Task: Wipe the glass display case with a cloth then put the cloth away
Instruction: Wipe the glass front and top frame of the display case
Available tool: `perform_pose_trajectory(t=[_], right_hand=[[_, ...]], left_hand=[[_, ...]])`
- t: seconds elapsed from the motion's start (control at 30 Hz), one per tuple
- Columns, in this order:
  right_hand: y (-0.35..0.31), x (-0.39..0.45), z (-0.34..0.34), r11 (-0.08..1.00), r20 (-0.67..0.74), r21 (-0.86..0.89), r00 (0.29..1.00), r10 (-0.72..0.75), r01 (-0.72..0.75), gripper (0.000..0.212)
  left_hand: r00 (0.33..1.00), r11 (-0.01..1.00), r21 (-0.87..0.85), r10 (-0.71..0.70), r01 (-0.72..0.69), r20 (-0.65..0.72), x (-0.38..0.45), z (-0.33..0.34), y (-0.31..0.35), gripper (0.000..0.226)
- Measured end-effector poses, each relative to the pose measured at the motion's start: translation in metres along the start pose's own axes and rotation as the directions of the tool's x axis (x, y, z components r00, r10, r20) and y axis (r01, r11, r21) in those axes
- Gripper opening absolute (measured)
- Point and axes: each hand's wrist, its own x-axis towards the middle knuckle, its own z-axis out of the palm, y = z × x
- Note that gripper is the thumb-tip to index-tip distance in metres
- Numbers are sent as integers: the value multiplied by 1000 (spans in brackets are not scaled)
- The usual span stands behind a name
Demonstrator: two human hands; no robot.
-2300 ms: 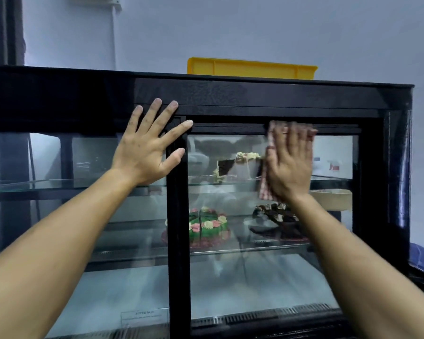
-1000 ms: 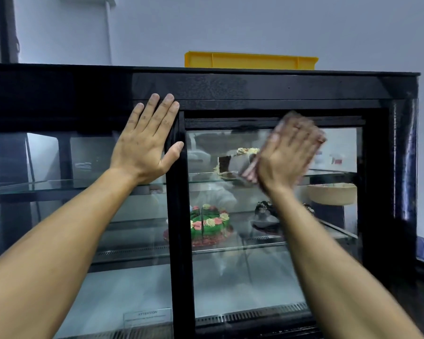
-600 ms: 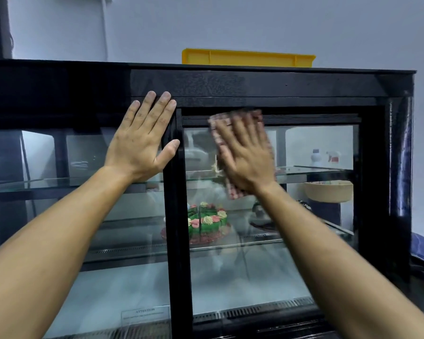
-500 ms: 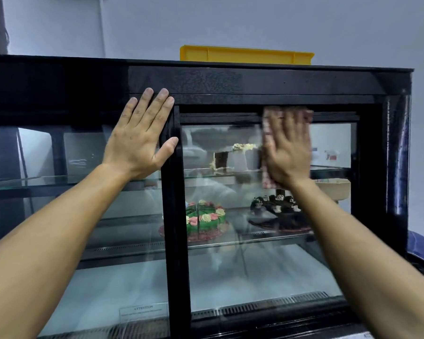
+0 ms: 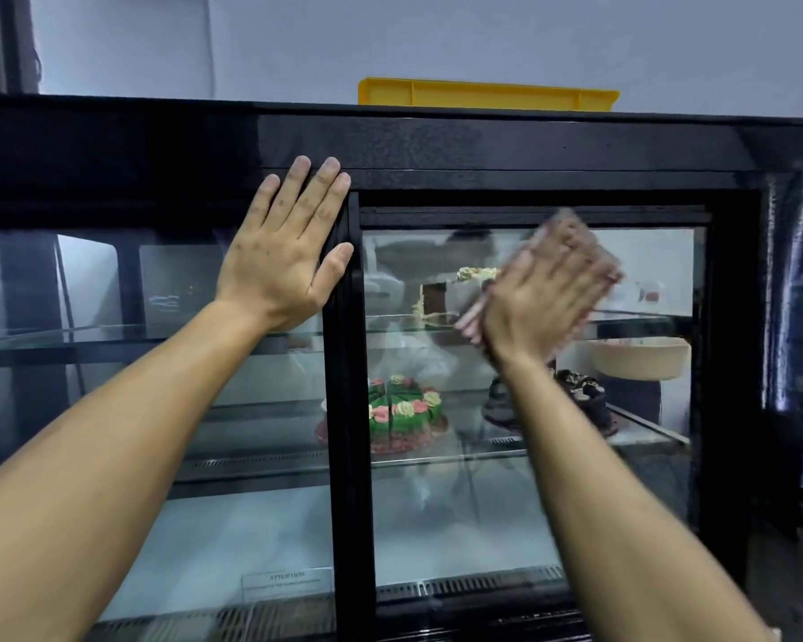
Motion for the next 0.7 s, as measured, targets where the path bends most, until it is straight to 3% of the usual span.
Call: perform_pose_trajectory(t=[0.1,0.23,0.33,0.53,0.63,0.7], right_hand=[[-54,-48,12,931,40,38,930,-365,363,65],[-60,-87,17,741,99,83,734,-672,667,58],[-25,-126,14,717,112,115,709,-697,687,57],[84,-259,-1,692,286,81,648,-706,718,67],[54,-224,6,697,232,63,669,-706,714,67],[-3,-166,9,747,154,74,733,-663,660,62]], left_hand=[[1000,1000,8,3,-3,-5,0,1,0,68],[1000,1000,10,12,-12,6,0,0,-1,68],[1000,1000,10,6,-6,7,0,-2,0,68],[1000,1000,0,2,-2,24,0,-2,1,69],[1000,1000,1,-1,1,15,0,-4,2,68],[1000,1000,3,11,-11,16,1,-3,1,67]])
